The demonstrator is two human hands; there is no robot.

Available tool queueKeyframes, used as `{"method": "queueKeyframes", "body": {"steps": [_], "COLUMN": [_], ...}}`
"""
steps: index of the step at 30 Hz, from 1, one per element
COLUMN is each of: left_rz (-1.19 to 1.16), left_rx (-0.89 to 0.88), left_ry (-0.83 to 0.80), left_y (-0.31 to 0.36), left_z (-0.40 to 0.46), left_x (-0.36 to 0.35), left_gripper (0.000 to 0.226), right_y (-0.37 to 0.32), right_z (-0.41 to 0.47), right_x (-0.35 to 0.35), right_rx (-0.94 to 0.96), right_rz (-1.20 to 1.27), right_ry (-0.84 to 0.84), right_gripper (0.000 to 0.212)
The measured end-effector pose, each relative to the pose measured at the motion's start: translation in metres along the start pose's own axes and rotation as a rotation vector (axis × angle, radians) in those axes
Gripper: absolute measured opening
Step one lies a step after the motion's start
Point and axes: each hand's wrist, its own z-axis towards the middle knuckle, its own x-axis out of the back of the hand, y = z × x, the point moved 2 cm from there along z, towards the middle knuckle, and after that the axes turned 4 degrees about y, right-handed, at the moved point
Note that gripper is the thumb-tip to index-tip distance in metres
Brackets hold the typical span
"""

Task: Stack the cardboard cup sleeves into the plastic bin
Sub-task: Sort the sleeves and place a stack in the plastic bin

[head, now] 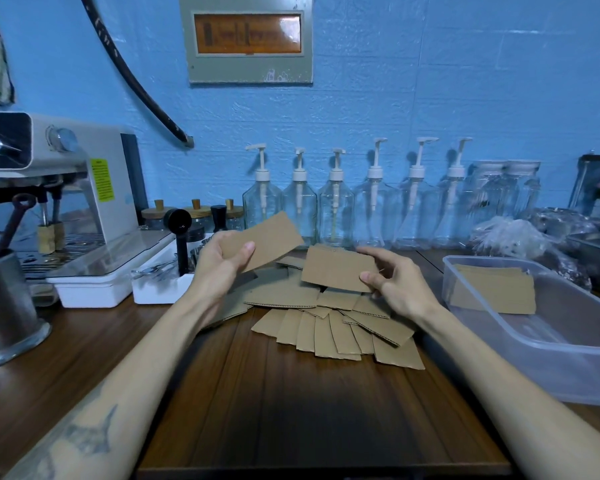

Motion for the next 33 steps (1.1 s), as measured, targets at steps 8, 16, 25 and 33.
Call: {"method": "queueKeyframes", "body": {"steps": [8,16,25,33], "left_rz": [0.365,0.608,0.517,0.618], "left_rx": [-0.027,-0.078,-0.142,-0.32], "left_ry": [-0.319,-0.248,-0.341,-0.429], "left_y": [-0.015,-0.031,-0.035,-0.04], "left_z": [-0.017,-0.016,-0.026,-0.025], "left_x": [-0.029,-0.031,-0.046,-0.051], "left_gripper": [0.028,0.045,0.049,0.04], "right_y": [-0.011,-0.022,-0.017,-0.017], "right_z": [-0.005,-0.013,-0.011,-0.009], "right_x": [-0.012,-0.017,-0.019,-0.027], "right_rx": [0.041,0.082,0.07,0.152], "right_rz": [0.044,0.067,0.06,-0.071], "right_ry": [-0.116,-0.235,-0.289,-0.268], "right_gripper": [0.043,0.05,0.055,0.042]}}
